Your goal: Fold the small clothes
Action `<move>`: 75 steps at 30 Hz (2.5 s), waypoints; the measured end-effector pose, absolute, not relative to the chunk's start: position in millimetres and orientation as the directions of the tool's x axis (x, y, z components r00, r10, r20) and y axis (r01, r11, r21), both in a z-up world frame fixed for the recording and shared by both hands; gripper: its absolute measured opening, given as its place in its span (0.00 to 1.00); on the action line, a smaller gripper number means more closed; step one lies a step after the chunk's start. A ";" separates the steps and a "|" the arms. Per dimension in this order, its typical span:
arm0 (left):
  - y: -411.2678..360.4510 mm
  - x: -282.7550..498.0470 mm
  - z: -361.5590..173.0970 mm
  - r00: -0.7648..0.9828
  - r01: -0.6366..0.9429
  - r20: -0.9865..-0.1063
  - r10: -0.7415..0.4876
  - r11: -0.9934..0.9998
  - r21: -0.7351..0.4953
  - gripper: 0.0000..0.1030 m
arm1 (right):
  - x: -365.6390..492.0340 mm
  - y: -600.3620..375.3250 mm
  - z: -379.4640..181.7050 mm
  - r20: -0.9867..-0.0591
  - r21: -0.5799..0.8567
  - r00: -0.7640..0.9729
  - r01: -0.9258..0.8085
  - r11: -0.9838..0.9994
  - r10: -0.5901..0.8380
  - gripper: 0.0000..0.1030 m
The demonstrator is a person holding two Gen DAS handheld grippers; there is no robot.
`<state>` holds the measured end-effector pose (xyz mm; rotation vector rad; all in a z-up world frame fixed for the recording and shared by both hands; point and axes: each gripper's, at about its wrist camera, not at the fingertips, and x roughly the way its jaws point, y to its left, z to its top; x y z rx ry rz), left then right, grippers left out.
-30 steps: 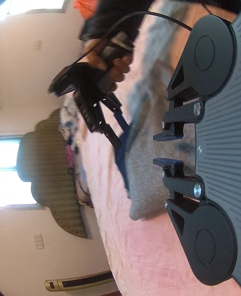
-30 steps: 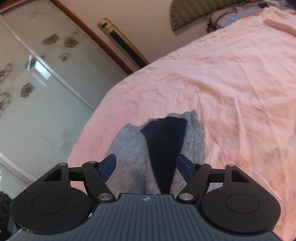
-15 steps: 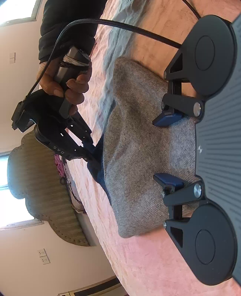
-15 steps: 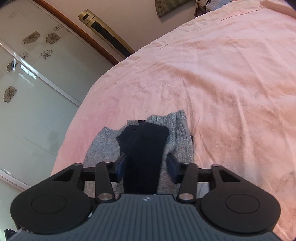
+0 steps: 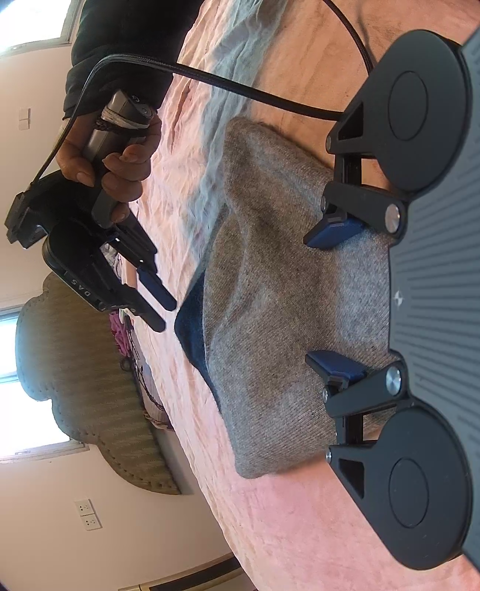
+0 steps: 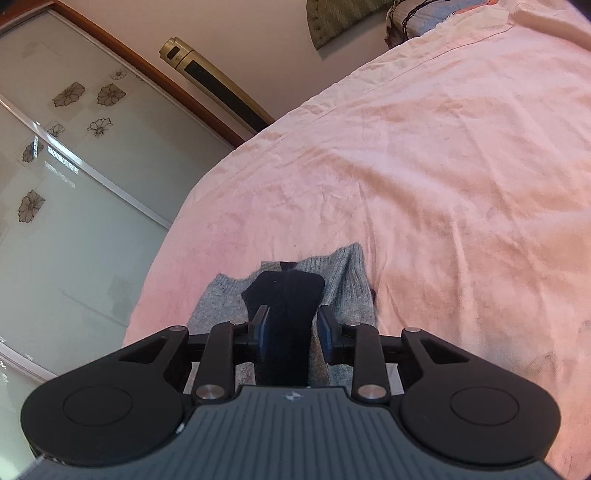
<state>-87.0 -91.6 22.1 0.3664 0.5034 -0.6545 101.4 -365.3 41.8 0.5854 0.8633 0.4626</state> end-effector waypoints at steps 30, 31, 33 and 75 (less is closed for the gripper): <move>-16.2 -50.4 61.7 0.599 0.578 -0.456 -0.658 0.749 -0.323 0.73 | 89.7 -383.7 20.7 -0.464 0.721 0.643 -0.125 0.681 0.609 0.75; -3.2 -38.8 63.9 0.616 0.529 -0.439 -0.654 0.757 -0.384 0.75 | 85.4 -387.2 25.6 -0.455 0.706 0.665 -0.136 0.695 0.593 0.88; 21.4 -5.0 59.5 0.662 0.380 -0.441 -0.606 0.778 -0.499 0.77 | 86.4 -390.9 25.9 -0.474 0.684 0.664 -0.134 0.717 0.578 0.92; 22.9 47.4 9.5 0.517 0.144 -0.609 -0.602 0.762 -0.631 0.18 | 49.8 -320.8 -14.1 -0.507 0.754 0.453 -0.178 0.632 0.733 0.54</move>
